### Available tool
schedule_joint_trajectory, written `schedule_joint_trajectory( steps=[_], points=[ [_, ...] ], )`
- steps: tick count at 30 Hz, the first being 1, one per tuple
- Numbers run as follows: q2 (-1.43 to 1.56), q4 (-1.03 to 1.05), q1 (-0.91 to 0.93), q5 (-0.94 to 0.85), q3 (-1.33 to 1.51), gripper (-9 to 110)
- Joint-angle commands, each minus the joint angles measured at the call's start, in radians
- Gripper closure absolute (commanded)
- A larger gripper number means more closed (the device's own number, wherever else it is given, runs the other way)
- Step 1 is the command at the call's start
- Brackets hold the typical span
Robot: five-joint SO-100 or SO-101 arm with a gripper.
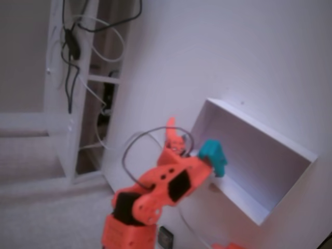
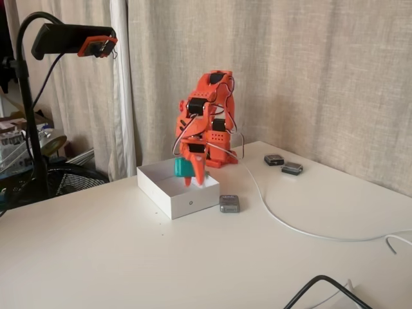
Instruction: Grasp the green cube and put it in the bin.
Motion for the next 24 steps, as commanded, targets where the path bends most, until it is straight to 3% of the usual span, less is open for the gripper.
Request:
schedule_joint_trajectory(
  steps=[1, 4, 6, 12, 18, 24],
  points=[
    [0.086, 0.04, 0.028, -0.049, -0.029, 47],
    [0.069, 0.014, 0.006, -0.066, -0.017, 48],
    [0.032, 0.11, 0.069, -0.153, -0.048, 44],
    [-0.054, -0.031, 0.046, -0.141, 0.015, 46],
    [-0.06, 0.055, 0.067, -0.196, 0.005, 43],
    [-0.02, 0.015, 0.031, -0.163, 0.0, 43]
  ],
)
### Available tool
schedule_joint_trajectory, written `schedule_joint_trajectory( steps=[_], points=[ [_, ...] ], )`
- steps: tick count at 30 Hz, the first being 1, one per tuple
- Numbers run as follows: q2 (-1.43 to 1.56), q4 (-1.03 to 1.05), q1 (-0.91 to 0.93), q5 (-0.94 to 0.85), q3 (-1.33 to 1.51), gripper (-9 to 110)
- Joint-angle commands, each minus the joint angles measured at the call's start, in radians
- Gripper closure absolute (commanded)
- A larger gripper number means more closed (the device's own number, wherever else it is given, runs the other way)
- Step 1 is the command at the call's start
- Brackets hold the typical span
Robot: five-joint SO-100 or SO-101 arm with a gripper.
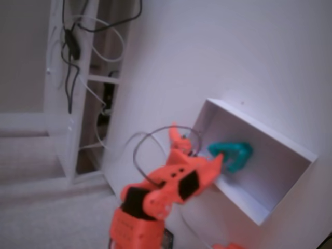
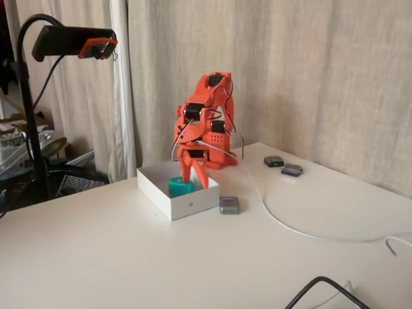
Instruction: Grasp the green cube and put it in the bin.
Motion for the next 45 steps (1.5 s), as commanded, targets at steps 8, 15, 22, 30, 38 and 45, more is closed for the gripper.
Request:
schedule_joint_trajectory(
  steps=[8, 15, 22, 30, 38, 45],
  points=[
    [0.216, -0.204, -0.158, 0.124, 0.028, 43],
    [0.328, -0.319, -0.278, 0.221, 0.034, 43],
    [0.594, -0.9, -0.477, 0.472, 0.345, 57],
    [1.015, -1.051, -0.675, 0.598, 0.726, 61],
    [1.413, -0.825, -0.828, 0.611, 0.969, 61],
    [1.681, -0.569, -0.885, 0.637, 1.08, 62]
  ],
)
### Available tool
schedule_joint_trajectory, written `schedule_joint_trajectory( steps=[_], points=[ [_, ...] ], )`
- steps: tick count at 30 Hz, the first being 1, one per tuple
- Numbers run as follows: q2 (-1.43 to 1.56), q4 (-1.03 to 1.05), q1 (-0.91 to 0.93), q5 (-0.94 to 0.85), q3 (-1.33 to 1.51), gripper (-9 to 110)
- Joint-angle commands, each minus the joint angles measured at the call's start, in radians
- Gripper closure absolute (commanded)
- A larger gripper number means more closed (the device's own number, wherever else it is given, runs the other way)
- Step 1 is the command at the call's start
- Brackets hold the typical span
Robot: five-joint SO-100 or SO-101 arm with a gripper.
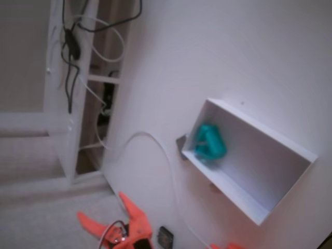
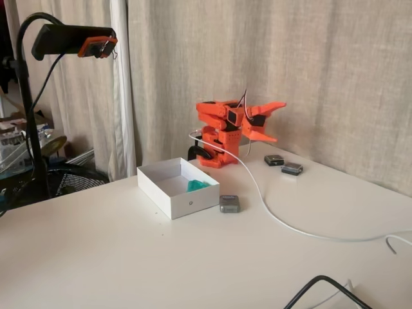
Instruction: Grasp the green cube and put it in the bin.
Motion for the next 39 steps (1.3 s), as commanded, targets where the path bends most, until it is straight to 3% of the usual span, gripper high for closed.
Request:
schedule_joint_trajectory(
  steps=[1, 11, 15, 19, 22, 26, 39],
  points=[
    [0.06, 0.109, -0.008, 0.02, 0.0, 63],
    [0.06, 0.449, -0.048, 0.021, 0.002, 65],
    [0.06, 0.488, -0.049, 0.02, -0.003, 80],
    [0.06, 0.591, -0.049, 0.017, -0.037, 82],
    [0.06, 0.638, -0.051, 0.014, -0.051, 101],
    [0.06, 0.643, -0.055, 0.008, -0.052, 110],
    [0.06, 0.644, -0.06, -0.003, -0.054, 110]
  ],
)
